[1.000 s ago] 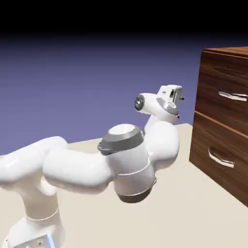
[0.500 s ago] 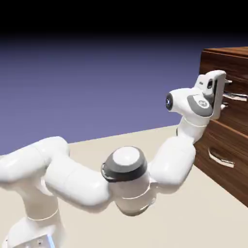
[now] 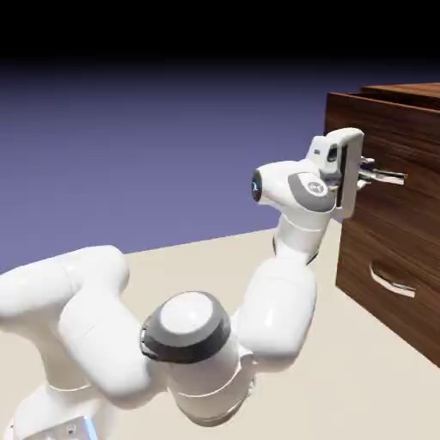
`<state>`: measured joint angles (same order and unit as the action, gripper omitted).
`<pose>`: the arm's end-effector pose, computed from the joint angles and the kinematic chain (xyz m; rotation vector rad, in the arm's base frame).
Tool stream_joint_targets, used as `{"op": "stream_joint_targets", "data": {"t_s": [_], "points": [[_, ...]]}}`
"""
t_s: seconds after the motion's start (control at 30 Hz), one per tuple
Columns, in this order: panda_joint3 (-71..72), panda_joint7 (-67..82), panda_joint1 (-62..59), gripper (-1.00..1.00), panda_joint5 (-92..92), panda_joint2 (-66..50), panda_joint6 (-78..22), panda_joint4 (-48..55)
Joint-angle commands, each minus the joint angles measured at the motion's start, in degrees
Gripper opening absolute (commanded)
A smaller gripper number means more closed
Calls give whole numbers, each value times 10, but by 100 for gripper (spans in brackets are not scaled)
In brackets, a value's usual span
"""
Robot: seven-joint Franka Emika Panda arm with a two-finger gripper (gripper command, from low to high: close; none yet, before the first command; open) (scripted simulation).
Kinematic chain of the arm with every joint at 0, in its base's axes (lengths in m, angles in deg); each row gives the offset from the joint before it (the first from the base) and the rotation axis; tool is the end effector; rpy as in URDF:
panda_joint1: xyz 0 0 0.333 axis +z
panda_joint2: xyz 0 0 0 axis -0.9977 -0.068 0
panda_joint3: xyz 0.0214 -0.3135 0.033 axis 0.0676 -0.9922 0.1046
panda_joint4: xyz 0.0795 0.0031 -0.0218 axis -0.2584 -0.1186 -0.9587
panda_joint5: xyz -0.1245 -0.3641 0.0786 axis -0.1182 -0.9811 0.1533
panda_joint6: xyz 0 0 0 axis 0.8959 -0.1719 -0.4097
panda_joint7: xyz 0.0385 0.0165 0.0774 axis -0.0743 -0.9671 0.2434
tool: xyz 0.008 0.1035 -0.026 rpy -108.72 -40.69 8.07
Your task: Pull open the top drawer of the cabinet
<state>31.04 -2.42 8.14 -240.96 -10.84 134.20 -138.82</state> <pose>0.5506 0.0188 0.4673 1.7632 0.7315 1.7589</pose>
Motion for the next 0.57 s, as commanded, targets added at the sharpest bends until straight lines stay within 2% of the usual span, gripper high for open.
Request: {"op": "stream_joint_targets", "data": {"t_s": [0.0,0.4,0.43,0.53], "points": [[2,-3,-14,-100,0,-2,-6,-21],[39,-10,-203,-100,58,-34,-64,-265],[39,-10,-203,100,58,-34,-64,-265],[50,-8,-242,100,77,-45,-67,-307]]}}
